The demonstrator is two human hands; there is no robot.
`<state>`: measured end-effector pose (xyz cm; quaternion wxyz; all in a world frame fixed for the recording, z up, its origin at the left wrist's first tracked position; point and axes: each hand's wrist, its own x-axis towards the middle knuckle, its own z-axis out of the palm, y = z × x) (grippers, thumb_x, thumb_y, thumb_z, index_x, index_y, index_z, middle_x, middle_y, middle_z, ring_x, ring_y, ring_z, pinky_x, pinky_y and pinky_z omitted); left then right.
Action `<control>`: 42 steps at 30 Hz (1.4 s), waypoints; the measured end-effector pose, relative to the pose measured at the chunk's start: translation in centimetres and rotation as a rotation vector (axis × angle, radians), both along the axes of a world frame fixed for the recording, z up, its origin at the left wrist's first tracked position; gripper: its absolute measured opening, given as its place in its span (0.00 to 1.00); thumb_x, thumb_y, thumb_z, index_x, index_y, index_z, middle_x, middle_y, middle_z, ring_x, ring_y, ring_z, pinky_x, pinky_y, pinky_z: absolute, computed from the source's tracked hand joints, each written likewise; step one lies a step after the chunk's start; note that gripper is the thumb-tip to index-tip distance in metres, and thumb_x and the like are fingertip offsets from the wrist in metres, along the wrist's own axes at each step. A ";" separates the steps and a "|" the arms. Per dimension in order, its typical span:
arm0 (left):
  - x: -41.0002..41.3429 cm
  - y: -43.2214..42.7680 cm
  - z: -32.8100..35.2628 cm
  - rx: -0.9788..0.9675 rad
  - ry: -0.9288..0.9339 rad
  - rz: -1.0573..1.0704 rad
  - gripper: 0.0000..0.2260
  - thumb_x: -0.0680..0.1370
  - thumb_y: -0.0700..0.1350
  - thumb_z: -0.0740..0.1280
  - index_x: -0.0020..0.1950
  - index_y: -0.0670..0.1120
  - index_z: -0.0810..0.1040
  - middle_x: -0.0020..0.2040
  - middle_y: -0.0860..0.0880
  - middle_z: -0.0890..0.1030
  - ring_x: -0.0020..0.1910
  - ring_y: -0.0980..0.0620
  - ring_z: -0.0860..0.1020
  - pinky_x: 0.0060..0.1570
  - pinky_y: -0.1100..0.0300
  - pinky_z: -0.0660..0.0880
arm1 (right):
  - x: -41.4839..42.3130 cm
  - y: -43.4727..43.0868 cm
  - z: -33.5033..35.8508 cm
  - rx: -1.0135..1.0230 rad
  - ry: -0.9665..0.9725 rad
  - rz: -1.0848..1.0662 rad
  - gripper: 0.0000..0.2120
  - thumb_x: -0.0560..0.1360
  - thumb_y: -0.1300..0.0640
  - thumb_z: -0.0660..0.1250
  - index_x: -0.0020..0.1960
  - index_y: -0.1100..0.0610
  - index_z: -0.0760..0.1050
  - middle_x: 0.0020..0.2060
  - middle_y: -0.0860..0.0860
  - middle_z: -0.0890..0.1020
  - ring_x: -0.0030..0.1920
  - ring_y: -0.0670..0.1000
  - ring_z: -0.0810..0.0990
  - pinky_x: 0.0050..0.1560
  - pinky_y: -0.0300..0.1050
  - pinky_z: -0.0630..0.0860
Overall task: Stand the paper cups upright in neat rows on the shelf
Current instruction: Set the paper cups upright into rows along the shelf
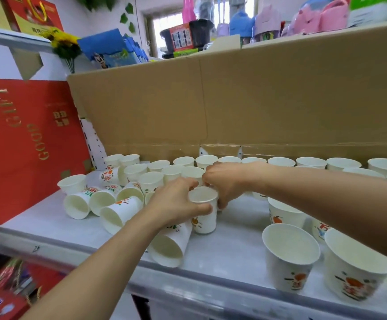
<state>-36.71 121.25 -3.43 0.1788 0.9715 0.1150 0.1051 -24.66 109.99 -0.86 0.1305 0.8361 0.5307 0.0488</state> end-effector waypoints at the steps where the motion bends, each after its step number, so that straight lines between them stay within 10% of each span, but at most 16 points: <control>1: -0.1 0.0 0.0 0.008 0.006 0.003 0.28 0.62 0.63 0.67 0.60 0.54 0.76 0.58 0.55 0.78 0.56 0.52 0.76 0.57 0.50 0.74 | 0.0 0.0 0.0 -0.007 -0.007 0.004 0.26 0.61 0.45 0.78 0.54 0.56 0.77 0.48 0.54 0.77 0.50 0.55 0.76 0.49 0.50 0.78; 13: -0.8 0.9 -0.9 -0.046 -0.035 0.004 0.32 0.65 0.57 0.71 0.68 0.53 0.71 0.57 0.56 0.73 0.59 0.52 0.72 0.61 0.52 0.71 | 0.3 -3.2 -2.0 -0.038 -0.001 -0.042 0.36 0.71 0.44 0.70 0.70 0.55 0.56 0.55 0.55 0.78 0.52 0.59 0.77 0.50 0.52 0.76; 27: -0.6 0.4 -0.8 -0.061 -0.069 -0.051 0.32 0.67 0.56 0.74 0.70 0.54 0.70 0.57 0.57 0.73 0.58 0.55 0.72 0.60 0.57 0.71 | 1.3 -5.2 2.6 0.131 0.066 -0.130 0.11 0.74 0.63 0.59 0.40 0.48 0.72 0.39 0.49 0.77 0.41 0.54 0.77 0.39 0.48 0.75; 42: -4.0 -1.3 -0.4 -0.125 -0.280 -0.089 0.31 0.69 0.65 0.69 0.70 0.61 0.67 0.66 0.62 0.71 0.63 0.62 0.70 0.66 0.53 0.68 | 0.8 -7.6 2.4 0.196 0.153 -0.116 0.17 0.76 0.63 0.61 0.61 0.49 0.77 0.56 0.48 0.79 0.55 0.50 0.77 0.56 0.49 0.75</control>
